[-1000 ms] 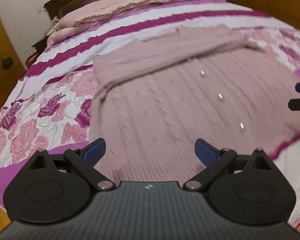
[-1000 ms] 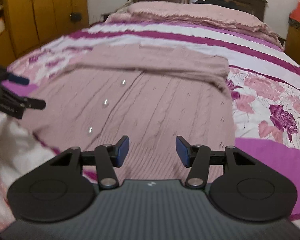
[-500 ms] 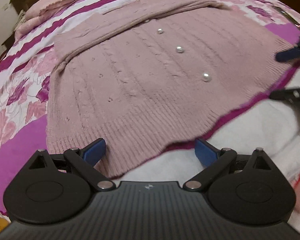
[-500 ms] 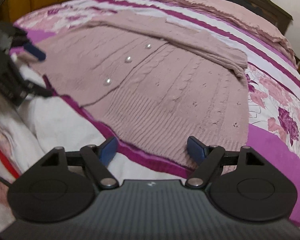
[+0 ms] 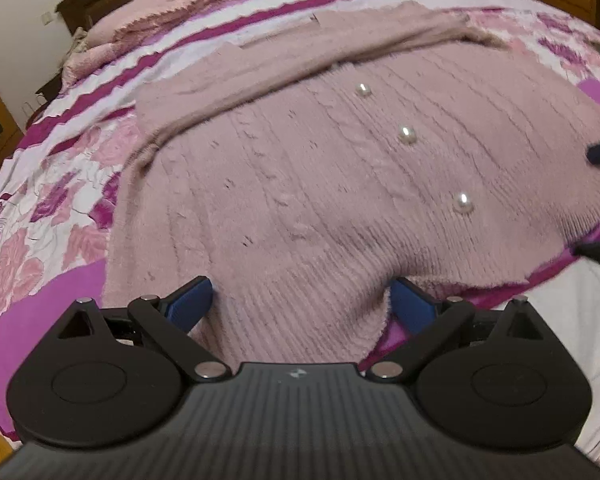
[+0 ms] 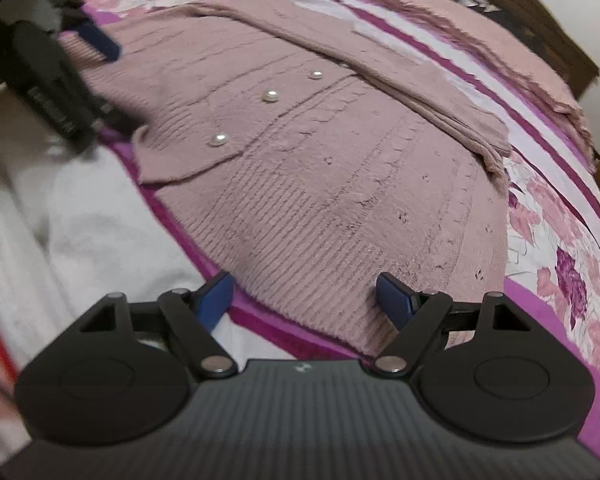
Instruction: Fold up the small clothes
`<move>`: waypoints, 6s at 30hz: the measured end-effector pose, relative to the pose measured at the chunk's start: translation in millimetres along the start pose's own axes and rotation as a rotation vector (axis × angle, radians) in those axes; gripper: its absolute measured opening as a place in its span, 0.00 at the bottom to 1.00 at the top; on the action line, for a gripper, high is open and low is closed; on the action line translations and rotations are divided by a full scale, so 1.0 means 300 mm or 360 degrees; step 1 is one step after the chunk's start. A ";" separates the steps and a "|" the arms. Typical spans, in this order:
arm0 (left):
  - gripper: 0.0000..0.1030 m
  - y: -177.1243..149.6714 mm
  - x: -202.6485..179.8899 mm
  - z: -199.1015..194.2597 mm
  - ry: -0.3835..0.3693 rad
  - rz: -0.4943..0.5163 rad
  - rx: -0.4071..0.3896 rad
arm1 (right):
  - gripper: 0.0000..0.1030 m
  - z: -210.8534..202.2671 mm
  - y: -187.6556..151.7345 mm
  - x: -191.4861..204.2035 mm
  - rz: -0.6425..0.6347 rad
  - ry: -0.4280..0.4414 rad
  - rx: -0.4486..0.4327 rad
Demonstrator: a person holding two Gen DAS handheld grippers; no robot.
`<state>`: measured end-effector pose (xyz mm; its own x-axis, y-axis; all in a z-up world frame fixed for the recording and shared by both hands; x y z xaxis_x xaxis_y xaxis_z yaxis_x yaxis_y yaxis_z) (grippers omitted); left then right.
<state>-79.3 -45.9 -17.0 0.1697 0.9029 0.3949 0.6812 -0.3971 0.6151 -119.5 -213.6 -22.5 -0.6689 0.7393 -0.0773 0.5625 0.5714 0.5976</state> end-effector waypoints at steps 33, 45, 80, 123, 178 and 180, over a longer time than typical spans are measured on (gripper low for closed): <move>0.97 -0.005 -0.111 -0.097 -0.0084 0.0118 -0.0078 | 0.21 -0.048 0.203 -0.181 0.0315 -0.0078 -0.0506; 0.97 -0.036 0.085 -0.007 0.0224 -0.0052 -0.0037 | 0.51 0.005 0.051 -0.048 0.0182 0.0069 -0.0185; 0.09 0.144 0.095 -0.123 0.0157 -0.0159 -0.0280 | 0.13 -0.116 0.185 -0.123 0.0034 -0.0589 -0.0443; 0.09 0.864 0.208 0.874 0.0213 -0.0244 -0.0116 | 0.15 0.481 0.570 -0.781 0.0037 -0.0748 -0.0325; 0.16 0.764 0.398 0.855 0.0369 -0.0330 -0.0124 | 0.55 0.314 0.438 -1.001 0.0697 -0.0601 -0.0518; 0.22 0.757 0.396 0.861 0.0403 -0.0318 -0.0137 | 0.55 0.290 0.424 -1.013 0.0739 -0.0612 -0.0540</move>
<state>279.6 13.8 -6.7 -0.1513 0.8990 0.4111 0.6188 -0.2382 0.7486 197.7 -334.6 7.5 -0.1403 0.9901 0.0069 0.5238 0.0683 0.8491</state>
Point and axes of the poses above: each gripper's, at about its wrist camera, not at the fingertips, and z roughly the way its jaws point, x to its left, y to its top, the point moved 6 cm from there along z, roughly the way its jaws point, and after that the axes turned 14 degrees about y, right-handed, at the moved point
